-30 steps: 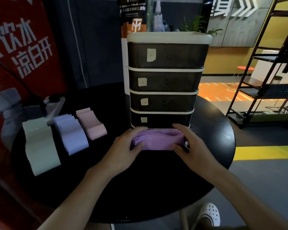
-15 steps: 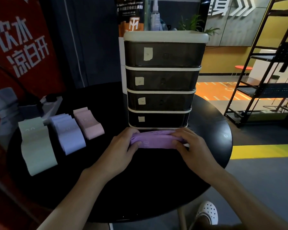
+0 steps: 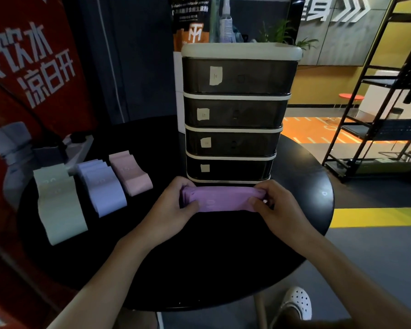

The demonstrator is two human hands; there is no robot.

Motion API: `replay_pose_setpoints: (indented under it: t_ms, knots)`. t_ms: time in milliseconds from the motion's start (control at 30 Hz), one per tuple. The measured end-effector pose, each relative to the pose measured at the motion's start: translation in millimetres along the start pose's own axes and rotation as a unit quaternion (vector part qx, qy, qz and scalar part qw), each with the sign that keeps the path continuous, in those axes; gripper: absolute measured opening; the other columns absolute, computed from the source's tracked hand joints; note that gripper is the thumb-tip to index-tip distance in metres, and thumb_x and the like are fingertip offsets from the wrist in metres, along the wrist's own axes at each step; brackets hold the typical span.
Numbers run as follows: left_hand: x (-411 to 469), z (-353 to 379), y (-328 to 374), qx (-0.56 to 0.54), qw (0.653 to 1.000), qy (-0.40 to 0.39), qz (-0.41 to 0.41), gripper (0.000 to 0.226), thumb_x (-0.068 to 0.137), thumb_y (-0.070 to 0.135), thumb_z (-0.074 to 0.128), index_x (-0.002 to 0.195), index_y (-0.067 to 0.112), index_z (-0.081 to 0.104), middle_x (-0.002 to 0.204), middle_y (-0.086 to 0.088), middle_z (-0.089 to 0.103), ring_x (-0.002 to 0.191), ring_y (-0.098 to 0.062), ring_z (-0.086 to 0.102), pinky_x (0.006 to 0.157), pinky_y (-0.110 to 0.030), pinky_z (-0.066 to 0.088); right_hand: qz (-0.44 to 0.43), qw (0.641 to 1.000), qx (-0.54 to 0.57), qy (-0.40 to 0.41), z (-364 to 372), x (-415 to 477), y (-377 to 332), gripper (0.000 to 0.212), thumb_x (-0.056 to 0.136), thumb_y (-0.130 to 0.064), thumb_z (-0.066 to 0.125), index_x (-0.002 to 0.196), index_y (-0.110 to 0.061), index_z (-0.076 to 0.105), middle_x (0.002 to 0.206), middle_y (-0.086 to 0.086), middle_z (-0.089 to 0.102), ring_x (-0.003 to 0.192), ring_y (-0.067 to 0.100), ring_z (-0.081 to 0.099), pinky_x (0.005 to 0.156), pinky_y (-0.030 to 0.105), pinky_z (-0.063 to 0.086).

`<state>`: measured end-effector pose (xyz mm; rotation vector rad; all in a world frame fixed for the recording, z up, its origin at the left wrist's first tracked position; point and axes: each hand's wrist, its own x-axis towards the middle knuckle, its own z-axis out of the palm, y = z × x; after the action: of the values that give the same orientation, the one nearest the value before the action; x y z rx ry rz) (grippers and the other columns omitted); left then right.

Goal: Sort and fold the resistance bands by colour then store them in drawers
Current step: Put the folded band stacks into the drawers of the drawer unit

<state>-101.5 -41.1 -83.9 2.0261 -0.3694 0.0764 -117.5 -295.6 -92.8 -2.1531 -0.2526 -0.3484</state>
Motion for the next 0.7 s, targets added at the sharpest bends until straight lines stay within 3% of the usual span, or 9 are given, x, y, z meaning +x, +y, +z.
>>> replay_pose_setpoints:
  t_ms: [100, 167, 267, 333, 400, 467, 567, 633, 700]
  knots:
    - [-2.1, 0.4, 2.5, -0.097, 0.995, 0.012, -0.019, 0.034, 0.091, 0.008, 0.067, 0.11, 0.032, 0.052, 0.11, -0.004, 0.063, 0.087, -0.006, 0.067, 0.072, -0.018, 0.052, 0.02, 0.998, 0.054, 0.018, 1.1, 0.3, -0.1, 0.02, 0.092, -0.012, 0.064, 0.101, -0.029, 0.058, 0.086, -0.006, 0.063, 0.071, 0.005, 0.057, 0.065, 0.019, 0.042]
    - [-2.7, 0.9, 2.8, -0.13, 0.991, 0.017, -0.03, 0.04, 0.09, 0.006, 0.068, 0.113, 0.034, 0.05, 0.115, -0.006, 0.062, 0.083, -0.014, 0.07, 0.073, -0.024, 0.055, 0.034, 0.992, 0.121, 0.008, 0.1, -0.8, 0.1, 0.028, 0.095, -0.01, 0.06, 0.113, -0.03, 0.052, 0.082, -0.004, 0.066, 0.062, 0.006, 0.058, 0.058, 0.019, 0.044]
    - [-3.5, 3.1, 1.3, -0.064, 0.998, 0.017, -0.016, 0.043, 0.089, 0.009, 0.069, 0.115, 0.039, 0.053, 0.121, 0.005, 0.057, 0.101, -0.015, 0.067, 0.086, -0.029, 0.056, 0.022, 0.995, 0.101, -0.005, -1.4, -1.0, 1.9, 0.051, 0.094, -0.01, 0.061, 0.134, -0.032, 0.039, 0.083, 0.001, 0.066, 0.063, 0.006, 0.058, 0.06, 0.019, 0.044]
    - [-5.6, 5.4, 3.4, 0.026, 1.0, 0.01, 0.011, 0.044, 0.09, 0.012, 0.067, 0.12, 0.04, 0.052, 0.123, 0.01, 0.053, 0.109, -0.003, 0.059, 0.092, -0.018, 0.049, 0.012, 0.999, 0.044, 0.0, 0.6, -0.8, 0.6, 0.056, 0.092, -0.007, 0.063, 0.137, -0.029, 0.037, 0.087, -0.002, 0.064, 0.062, 0.003, 0.057, 0.061, 0.015, 0.044]
    - [-7.7, 8.1, 7.3, 0.086, 0.996, -0.012, 0.026, 0.049, 0.094, 0.014, 0.062, 0.13, 0.042, 0.046, 0.125, 0.014, 0.047, 0.105, 0.008, 0.053, 0.081, -0.004, 0.044, 0.012, 1.0, 0.005, 0.005, 3.5, -0.6, -1.1, 0.05, 0.091, -0.006, 0.063, 0.134, -0.024, 0.043, 0.09, -0.004, 0.062, 0.064, 0.002, 0.055, 0.061, 0.012, 0.043]
    - [-8.0, 8.9, 7.6, 0.129, 0.991, -0.029, 0.036, 0.052, 0.096, 0.016, 0.059, 0.136, 0.044, 0.043, 0.127, 0.015, 0.038, 0.109, 0.007, 0.049, 0.082, -0.001, 0.04, 0.001, 0.999, -0.038, 0.017, 4.9, -0.3, -0.3, 0.04, 0.089, -0.007, 0.064, 0.126, -0.019, 0.053, 0.096, -0.003, 0.061, 0.073, 0.004, 0.055, 0.065, 0.01, 0.043]
    - [-6.4, 9.1, 0.9, 0.182, 0.981, -0.02, 0.066, 0.036, 0.095, 0.018, 0.059, 0.121, 0.042, 0.055, 0.132, 0.016, 0.027, 0.127, -0.005, 0.036, 0.107, -0.02, 0.033, -0.03, 0.996, -0.089, 0.007, 5.1, 0.3, 1.0, 0.022, 0.087, -0.008, 0.066, 0.105, -0.021, 0.068, 0.105, -0.007, 0.053, 0.086, 0.003, 0.052, 0.072, 0.005, 0.039]
    - [-6.6, 9.8, -1.1, 0.202, 0.977, -0.021, 0.063, 0.021, 0.096, 0.022, 0.059, 0.106, 0.04, 0.059, 0.133, 0.016, 0.026, 0.127, -0.007, 0.031, 0.111, -0.032, 0.031, -0.039, 0.995, -0.091, -0.003, 5.1, -0.5, 0.6, 0.019, 0.086, -0.009, 0.066, 0.096, -0.025, 0.069, 0.103, -0.013, 0.05, 0.087, 0.002, 0.051, 0.073, 0.003, 0.037]
    - [-5.7, 10.1, -2.1, 0.196, 0.979, -0.019, 0.055, 0.016, 0.096, 0.025, 0.058, 0.1, 0.041, 0.06, 0.129, 0.017, 0.027, 0.126, -0.007, 0.03, 0.112, -0.032, 0.029, -0.043, 0.994, -0.095, -0.005, 4.5, -1.3, -1.2, 0.02, 0.087, -0.009, 0.066, 0.094, -0.027, 0.069, 0.102, -0.016, 0.05, 0.087, 0.002, 0.052, 0.072, 0.004, 0.037]
